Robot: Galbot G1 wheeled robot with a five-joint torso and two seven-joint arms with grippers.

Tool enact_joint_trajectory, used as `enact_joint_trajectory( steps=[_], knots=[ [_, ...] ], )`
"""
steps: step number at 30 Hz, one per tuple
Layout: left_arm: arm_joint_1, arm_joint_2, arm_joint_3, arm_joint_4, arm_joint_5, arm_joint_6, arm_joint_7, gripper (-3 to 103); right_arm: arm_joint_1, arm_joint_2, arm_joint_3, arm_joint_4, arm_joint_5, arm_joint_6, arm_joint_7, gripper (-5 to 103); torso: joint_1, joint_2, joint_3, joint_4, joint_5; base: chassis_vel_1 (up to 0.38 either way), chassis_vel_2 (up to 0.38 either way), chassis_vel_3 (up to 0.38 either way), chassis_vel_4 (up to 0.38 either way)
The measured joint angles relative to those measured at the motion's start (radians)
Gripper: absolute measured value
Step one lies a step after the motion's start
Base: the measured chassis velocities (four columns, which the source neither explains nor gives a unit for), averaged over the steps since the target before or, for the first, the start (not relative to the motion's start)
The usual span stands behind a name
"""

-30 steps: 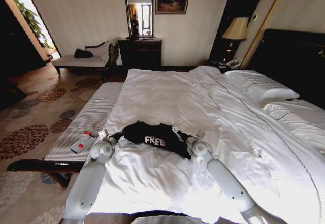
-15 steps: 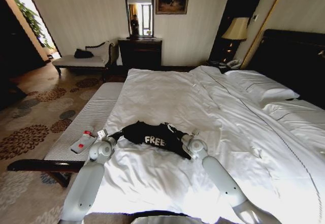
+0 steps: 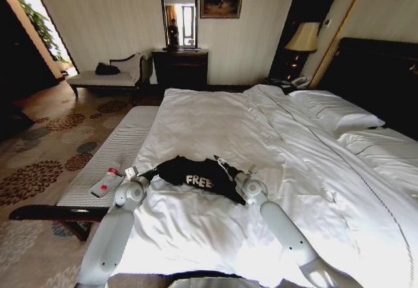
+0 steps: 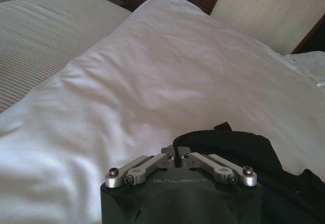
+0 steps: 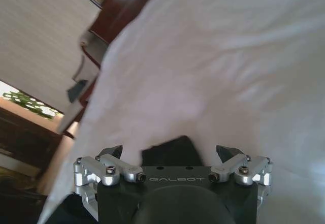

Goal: Fold the clothes on the bed.

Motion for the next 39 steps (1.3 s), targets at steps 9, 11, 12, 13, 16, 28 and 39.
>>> enact_joint_trajectory(
  steps=[9, 11, 12, 13, 16, 28, 39],
  knots=[
    [0.000, 0.007, -0.001, 0.000, -0.002, 0.001, 0.000, 1, 0.002, 0.020, 0.011, -0.033, 0.007, -0.040, 0.018, 100, 0.000, 0.000, 0.000, -0.0001, -0.0001, 0.000, 0.000, 0.000, 0.000],
    [0.001, 0.006, -0.002, -0.001, -0.003, 0.001, 0.000, 1, -0.002, 0.025, 0.012, -0.024, 0.037, -0.052, 0.019, 100, 0.000, 0.000, 0.000, -0.0001, -0.0001, 0.000, 0.000, 0.000, 0.000],
    [0.001, 0.006, -0.003, -0.001, -0.003, 0.001, 0.000, 1, -0.007, 0.029, 0.014, -0.015, 0.060, -0.060, 0.020, 100, 0.000, 0.000, 0.000, -0.0001, -0.0001, 0.000, 0.000, 0.000, 0.000],
    [0.002, 0.006, -0.003, -0.001, -0.003, 0.001, 0.000, 1, -0.011, 0.032, 0.015, -0.007, 0.075, -0.067, 0.020, 100, 0.000, 0.000, 0.000, -0.0001, -0.0001, 0.000, 0.000, 0.000, 0.000],
    [0.005, 0.006, -0.005, -0.002, -0.003, 0.001, 0.000, 1, -0.029, 0.049, 0.019, 0.033, 0.126, -0.085, 0.016, 100, 0.000, 0.000, 0.000, 0.0000, -0.0001, 0.000, 0.000, 0.000, 0.000],
    [0.005, 0.004, -0.006, -0.004, -0.002, 0.001, -0.002, 1, -0.045, 0.052, 0.017, 0.105, 0.115, -0.058, -0.032, 100, 0.000, 0.000, 0.000, 0.0000, -0.0001, 0.000, 0.000, 0.000, 0.000],
    [0.001, -0.001, 0.000, 0.002, 0.000, 0.001, -0.004, 1, -0.084, 0.036, 0.030, 0.099, 0.079, -0.047, -0.063, 94, 0.000, 0.000, 0.000, -0.0001, 0.0000, 0.000, 0.000, 0.000, 0.000]
  ],
)
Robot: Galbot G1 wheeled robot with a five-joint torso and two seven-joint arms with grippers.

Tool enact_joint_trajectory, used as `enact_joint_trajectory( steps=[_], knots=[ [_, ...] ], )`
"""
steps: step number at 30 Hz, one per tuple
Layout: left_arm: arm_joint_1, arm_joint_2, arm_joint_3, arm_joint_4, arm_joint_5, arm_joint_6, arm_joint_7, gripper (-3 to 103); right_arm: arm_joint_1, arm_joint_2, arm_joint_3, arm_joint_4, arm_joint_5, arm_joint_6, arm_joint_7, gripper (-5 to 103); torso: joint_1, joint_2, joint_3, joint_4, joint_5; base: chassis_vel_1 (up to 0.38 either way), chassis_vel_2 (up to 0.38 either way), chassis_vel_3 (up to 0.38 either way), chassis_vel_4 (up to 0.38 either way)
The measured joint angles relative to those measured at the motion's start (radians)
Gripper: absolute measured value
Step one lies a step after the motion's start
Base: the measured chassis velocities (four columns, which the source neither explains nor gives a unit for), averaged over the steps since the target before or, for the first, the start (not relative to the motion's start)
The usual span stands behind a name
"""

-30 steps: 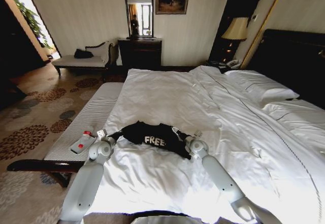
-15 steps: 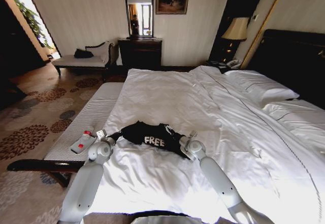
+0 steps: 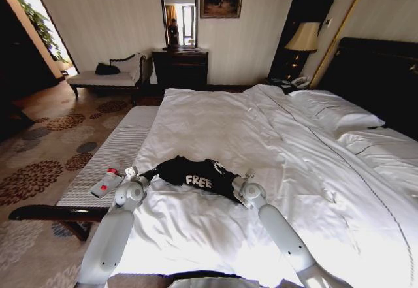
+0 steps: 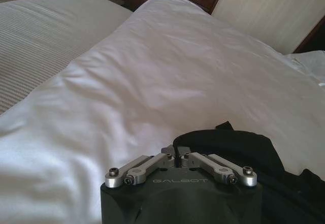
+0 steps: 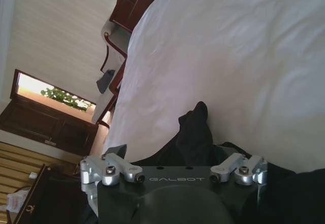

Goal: Fold the clothes on the bed.

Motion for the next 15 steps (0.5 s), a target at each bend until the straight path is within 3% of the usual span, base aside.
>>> enact_joint_trajectory(
  steps=[1, 2, 4, 7, 9, 11, 15],
  knots=[
    [0.000, -0.001, 0.000, 0.000, 0.000, 0.000, 0.000, 1, -0.002, 0.001, 0.001, 0.001, 0.000, 0.002, -0.003, 94, 0.000, 0.000, 0.000, 0.0000, 0.0000, 0.000, 0.000, 0.000, 0.000],
    [0.000, -0.002, 0.001, 0.000, 0.001, 0.000, -0.001, 1, -0.006, 0.004, 0.002, 0.002, -0.001, 0.008, -0.011, 84, 0.000, 0.000, 0.000, 0.0002, 0.0000, 0.000, 0.000, 0.000, 0.000],
    [0.000, -0.003, 0.001, 0.000, 0.001, 0.000, -0.001, 1, -0.006, 0.006, 0.002, 0.002, -0.003, 0.012, -0.014, 84, 0.000, 0.000, 0.000, 0.0002, 0.0000, 0.000, 0.000, 0.000, 0.000],
    [0.001, -0.001, 0.000, -0.002, 0.001, 0.000, -0.001, 1, -0.007, 0.009, 0.003, 0.003, -0.006, 0.025, -0.024, 67, 0.000, 0.000, 0.000, 0.0000, 0.0000, 0.000, 0.000, 0.000, 0.000],
    [0.002, 0.000, 0.000, -0.003, 0.001, 0.000, -0.001, 1, -0.007, 0.010, 0.003, 0.003, -0.007, 0.027, -0.025, 67, 0.000, 0.000, 0.000, 0.0000, 0.0000, 0.000, 0.000, 0.000, 0.000],
    [0.005, 0.002, -0.002, -0.005, 0.001, 0.000, -0.002, 1, -0.009, 0.010, 0.003, 0.003, -0.017, 0.031, -0.028, 50, 0.000, 0.000, 0.000, 0.0001, -0.0001, 0.000, 0.000, 0.000, 0.000],
    [0.005, 0.003, -0.003, -0.007, 0.001, 0.000, -0.001, 1, -0.010, 0.009, 0.002, -0.003, -0.028, 0.033, -0.029, 44, 0.000, 0.000, 0.000, 0.0001, 0.0000, 0.000, 0.000, 0.000, 0.000]
  ],
)
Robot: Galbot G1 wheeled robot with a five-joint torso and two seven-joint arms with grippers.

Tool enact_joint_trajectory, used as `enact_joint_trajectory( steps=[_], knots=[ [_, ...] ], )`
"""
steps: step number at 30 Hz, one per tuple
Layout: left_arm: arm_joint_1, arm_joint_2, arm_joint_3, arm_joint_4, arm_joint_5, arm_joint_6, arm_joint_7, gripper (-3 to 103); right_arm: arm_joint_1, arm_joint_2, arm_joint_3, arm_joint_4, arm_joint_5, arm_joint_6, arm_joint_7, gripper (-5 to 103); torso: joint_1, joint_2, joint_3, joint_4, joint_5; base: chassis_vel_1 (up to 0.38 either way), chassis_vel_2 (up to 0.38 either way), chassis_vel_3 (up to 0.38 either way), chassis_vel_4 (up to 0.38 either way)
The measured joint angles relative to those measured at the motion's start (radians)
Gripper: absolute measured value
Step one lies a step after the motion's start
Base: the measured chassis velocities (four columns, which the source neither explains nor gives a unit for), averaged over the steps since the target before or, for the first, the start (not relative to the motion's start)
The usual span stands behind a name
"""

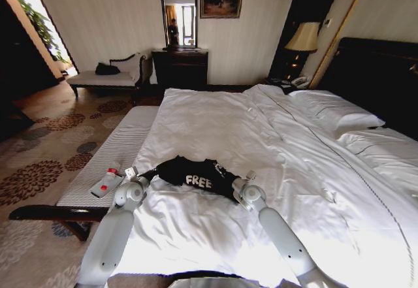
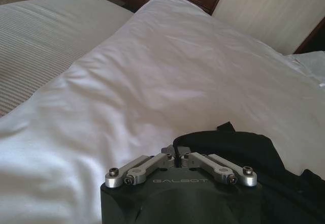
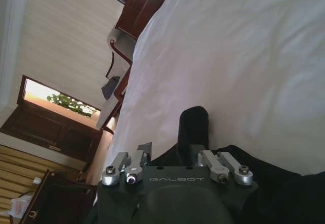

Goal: Fold the clothes on the bed.

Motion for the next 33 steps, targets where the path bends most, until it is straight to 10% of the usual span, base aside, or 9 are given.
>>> enact_joint_trajectory(
  steps=[10, 26, 33],
  knots=[
    [0.000, 0.001, 0.001, -0.005, 0.000, 0.000, 0.000, 1, -0.001, 0.000, -0.013, -0.015, -0.054, 0.002, 0.033, 3, 0.000, 0.000, 0.000, 0.0000, 0.0000, 0.000, 0.000, 0.000, 0.000],
    [-0.038, 0.094, -0.045, -0.244, 0.055, -0.109, 0.004, 1, -0.064, -0.157, 0.088, 0.342, -0.197, 0.210, -0.026, 0, 0.000, 0.000, 0.000, -0.0002, 0.0001, 0.000, 0.000, 0.000, 0.000],
    [-0.085, 0.183, -0.124, -0.413, -0.106, -0.127, -0.025, 1, -0.084, -0.288, 0.210, 0.537, -0.113, 0.277, -0.093, 0, 0.000, 0.000, 0.000, 0.0000, 0.0000, 0.000, 0.000, 0.000, 0.000]
  ],
)
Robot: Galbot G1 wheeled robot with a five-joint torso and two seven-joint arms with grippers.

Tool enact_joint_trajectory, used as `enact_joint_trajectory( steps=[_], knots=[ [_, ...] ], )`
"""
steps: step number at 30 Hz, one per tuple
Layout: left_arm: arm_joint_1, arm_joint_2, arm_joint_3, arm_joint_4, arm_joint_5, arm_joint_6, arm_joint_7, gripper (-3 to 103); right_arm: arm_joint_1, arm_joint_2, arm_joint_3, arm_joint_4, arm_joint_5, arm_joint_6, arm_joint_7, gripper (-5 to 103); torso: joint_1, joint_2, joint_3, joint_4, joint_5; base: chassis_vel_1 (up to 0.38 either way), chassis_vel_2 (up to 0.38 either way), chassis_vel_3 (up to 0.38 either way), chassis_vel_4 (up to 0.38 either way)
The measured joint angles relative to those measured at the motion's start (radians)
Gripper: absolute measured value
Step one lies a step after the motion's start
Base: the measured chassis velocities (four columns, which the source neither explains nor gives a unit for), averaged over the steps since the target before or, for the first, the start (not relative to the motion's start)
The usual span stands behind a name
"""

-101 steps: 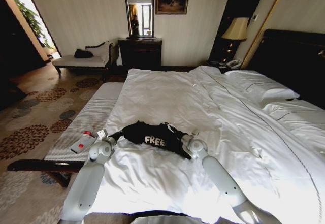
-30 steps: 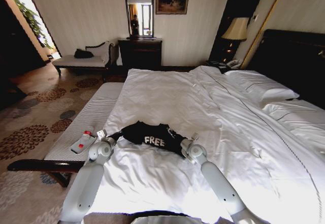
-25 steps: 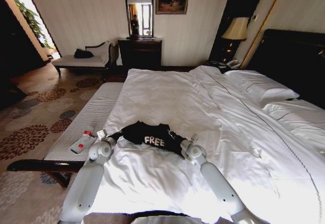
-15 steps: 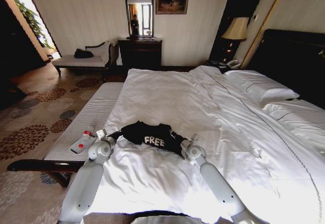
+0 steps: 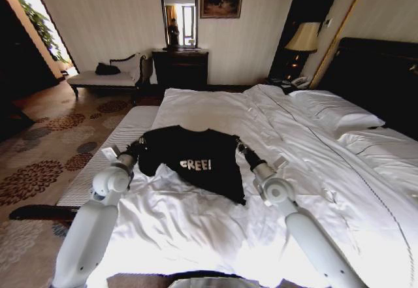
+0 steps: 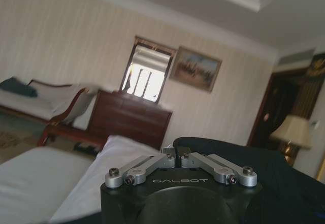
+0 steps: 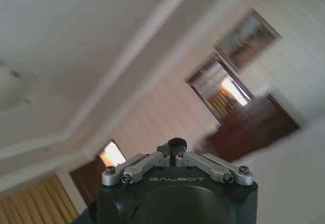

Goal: Fold the clothes on the bed.

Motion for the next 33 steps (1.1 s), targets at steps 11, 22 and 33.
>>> enact_joint_trajectory(
  steps=[11, 22, 33],
  knots=[
    [-0.127, 0.278, -0.132, -0.194, -0.211, -0.036, -0.033, 1, 0.014, -0.232, 0.220, 0.225, 0.122, 0.084, -0.072, 0, 0.000, 0.000, 0.000, 0.0000, 0.0001, 0.000, 0.000, 0.000, 0.000],
    [-0.314, 0.413, -0.122, -0.114, -0.357, -0.041, -0.105, 1, 0.143, -0.430, 0.235, 0.189, 0.177, 0.139, -0.041, 0, 0.000, 0.000, 0.000, -0.0003, 0.0000, 0.000, 0.000, 0.000, 0.000],
    [-0.393, 0.451, -0.093, -0.074, -0.397, -0.032, -0.108, 1, 0.296, -0.503, 0.205, 0.119, 0.198, 0.140, -0.043, 0, 0.000, 0.000, 0.000, 0.0000, 0.0000, 0.000, 0.000, 0.000, 0.000]
  ],
)
